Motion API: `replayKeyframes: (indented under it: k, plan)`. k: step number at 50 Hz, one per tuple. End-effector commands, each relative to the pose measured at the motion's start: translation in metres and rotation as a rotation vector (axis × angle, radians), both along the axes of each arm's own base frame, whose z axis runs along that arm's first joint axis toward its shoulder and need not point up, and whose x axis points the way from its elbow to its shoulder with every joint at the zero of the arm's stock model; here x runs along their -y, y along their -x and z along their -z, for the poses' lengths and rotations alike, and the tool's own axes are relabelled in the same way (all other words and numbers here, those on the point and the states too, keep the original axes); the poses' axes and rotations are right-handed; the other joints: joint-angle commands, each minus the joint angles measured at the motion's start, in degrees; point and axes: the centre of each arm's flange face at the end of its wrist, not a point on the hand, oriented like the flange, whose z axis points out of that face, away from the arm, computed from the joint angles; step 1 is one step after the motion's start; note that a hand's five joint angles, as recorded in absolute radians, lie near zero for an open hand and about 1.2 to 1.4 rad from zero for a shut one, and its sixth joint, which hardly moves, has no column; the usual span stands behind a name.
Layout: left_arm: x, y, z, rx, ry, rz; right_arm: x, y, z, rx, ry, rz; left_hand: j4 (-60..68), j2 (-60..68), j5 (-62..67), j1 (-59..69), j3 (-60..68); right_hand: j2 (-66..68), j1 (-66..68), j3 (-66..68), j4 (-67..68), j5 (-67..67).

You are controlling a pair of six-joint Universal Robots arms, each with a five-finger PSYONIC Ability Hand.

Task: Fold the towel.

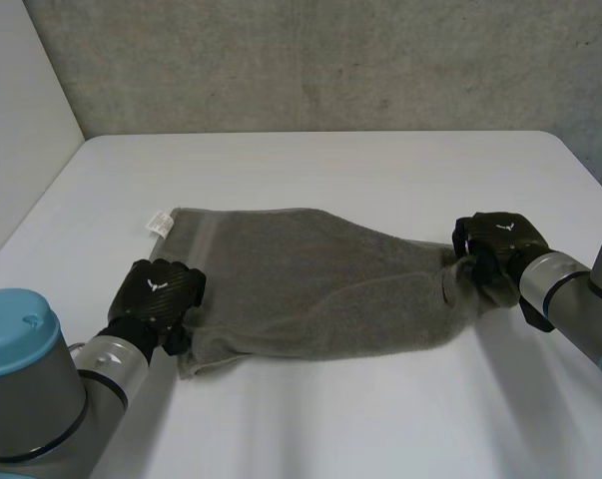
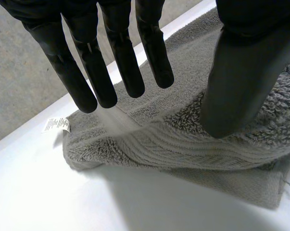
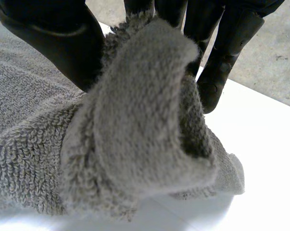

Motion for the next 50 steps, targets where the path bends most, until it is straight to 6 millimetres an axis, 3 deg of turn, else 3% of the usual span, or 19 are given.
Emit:
replayKeyframes:
  k: [1,13,16,25,34,40,50]
  plan:
    - [0.013,0.003,-0.024,-0.093,-0.119,-0.022,0.000,-0.016,-0.012,-0.248,0.087,-0.094,-24.88,-24.44,-34.36,-24.38,-24.26,6.15,3.44,4.66,3.52,4.78]
    - [0.005,-0.005,-0.022,-0.086,-0.142,-0.039,0.003,-0.015,-0.015,-0.256,0.104,-0.095,-21.68,-21.24,-31.16,-21.18,-21.06,6.15,3.44,4.66,3.52,4.78]
    - [0.001,-0.008,-0.025,-0.087,-0.142,-0.044,0.004,-0.014,-0.015,-0.256,0.105,-0.092,-14.62,-14.18,-24.09,-14.12,-14.00,6.15,3.44,4.66,3.52,4.78]
    - [-0.028,-0.014,-0.036,-0.073,-0.174,-0.028,0.008,-0.014,-0.019,-0.253,0.119,-0.086,-11.26,-10.81,-20.73,-10.75,-10.63,6.15,3.44,4.66,3.52,4.78]
    - [-0.045,-0.016,-0.024,-0.045,-0.239,-0.015,0.007,-0.016,-0.011,-0.257,0.099,-0.094,-9.24,-8.79,-18.71,-8.73,-8.61,6.15,3.44,4.66,3.52,4.78]
    - [-0.042,-0.013,-0.016,-0.038,-0.251,-0.009,0.006,-0.017,-0.010,-0.257,0.098,-0.100,-11.76,-11.32,-21.23,-11.26,-11.14,6.15,3.44,4.66,3.52,4.78]
    - [-0.013,0.003,0.002,-0.033,-0.253,-0.007,0.002,-0.018,-0.007,-0.258,0.085,-0.107,-12.43,-11.99,-21.91,-11.93,-11.81,6.15,3.44,4.66,3.52,4.78]
